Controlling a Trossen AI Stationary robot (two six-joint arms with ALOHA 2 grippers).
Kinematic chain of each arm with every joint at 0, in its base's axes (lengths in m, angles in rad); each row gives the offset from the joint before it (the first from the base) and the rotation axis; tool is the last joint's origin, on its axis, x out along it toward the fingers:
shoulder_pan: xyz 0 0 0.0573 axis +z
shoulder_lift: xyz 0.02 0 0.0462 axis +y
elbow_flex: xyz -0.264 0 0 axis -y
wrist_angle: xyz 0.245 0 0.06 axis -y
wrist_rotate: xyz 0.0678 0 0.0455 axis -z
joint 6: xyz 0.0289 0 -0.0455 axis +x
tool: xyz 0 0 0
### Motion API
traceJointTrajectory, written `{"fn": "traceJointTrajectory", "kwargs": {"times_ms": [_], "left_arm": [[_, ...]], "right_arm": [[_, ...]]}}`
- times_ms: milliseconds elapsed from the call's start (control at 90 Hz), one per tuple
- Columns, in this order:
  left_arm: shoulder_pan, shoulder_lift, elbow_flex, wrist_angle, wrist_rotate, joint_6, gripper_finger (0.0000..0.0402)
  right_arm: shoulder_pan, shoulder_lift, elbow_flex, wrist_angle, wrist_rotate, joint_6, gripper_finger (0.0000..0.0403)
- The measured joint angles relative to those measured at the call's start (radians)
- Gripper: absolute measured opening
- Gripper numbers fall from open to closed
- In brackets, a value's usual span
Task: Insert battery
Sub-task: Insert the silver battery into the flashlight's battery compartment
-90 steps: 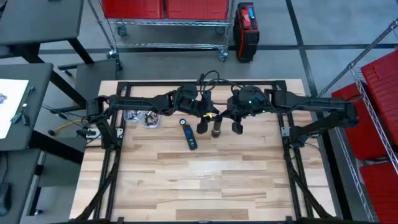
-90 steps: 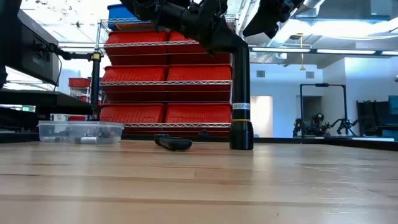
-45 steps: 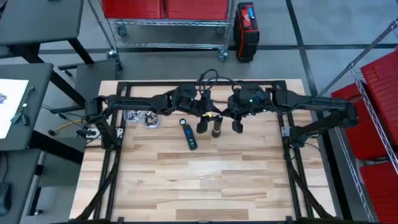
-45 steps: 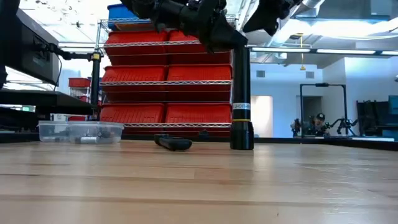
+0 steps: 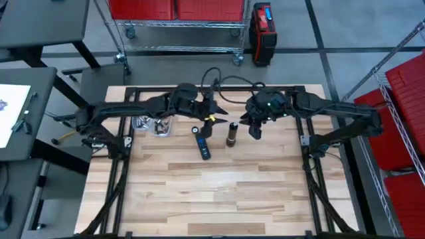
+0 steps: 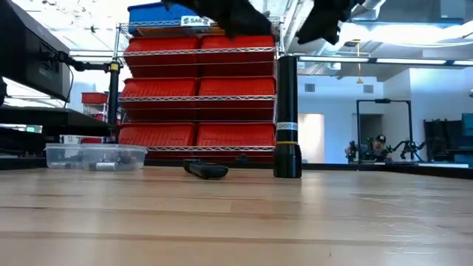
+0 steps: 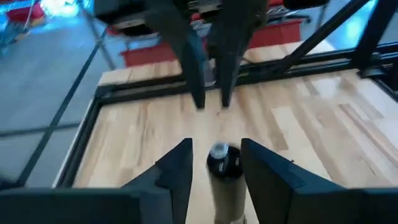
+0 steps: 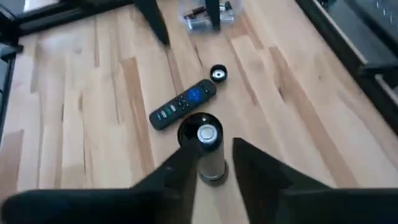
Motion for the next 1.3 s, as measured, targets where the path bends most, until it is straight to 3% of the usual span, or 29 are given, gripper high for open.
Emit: {"fn": "traceJointTrajectory", "kwargs": {"times_ms": [200,433,667,1144,1300], "left_arm": [[0.023,-0.005,-0.001,-0.149,-0.013,-0.063,0.0116],[0.026,0.007,-0.001,-0.189,-0.011,-0.075,0.0116],[0.027,0.007,-0.001,-0.193,-0.010,-0.056,0.0116],[0.026,0.007,-0.001,-0.203,-0.009,-0.056,0.0116],[0.026,0.007,-0.001,-0.204,-0.009,-0.056,0.0116]], "right_arm": [[0.007,0.022,-0.062,0.067,0.004,0.025,0.0182],[0.015,0.032,-0.073,0.123,0.008,0.024,0.0195],[0.015,0.097,-0.070,0.154,0.009,0.025,0.0170],[0.015,0.098,-0.071,0.156,0.019,0.014,0.0067],[0.016,0.099,-0.059,0.143,0.019,0.010,0.0052]]}}
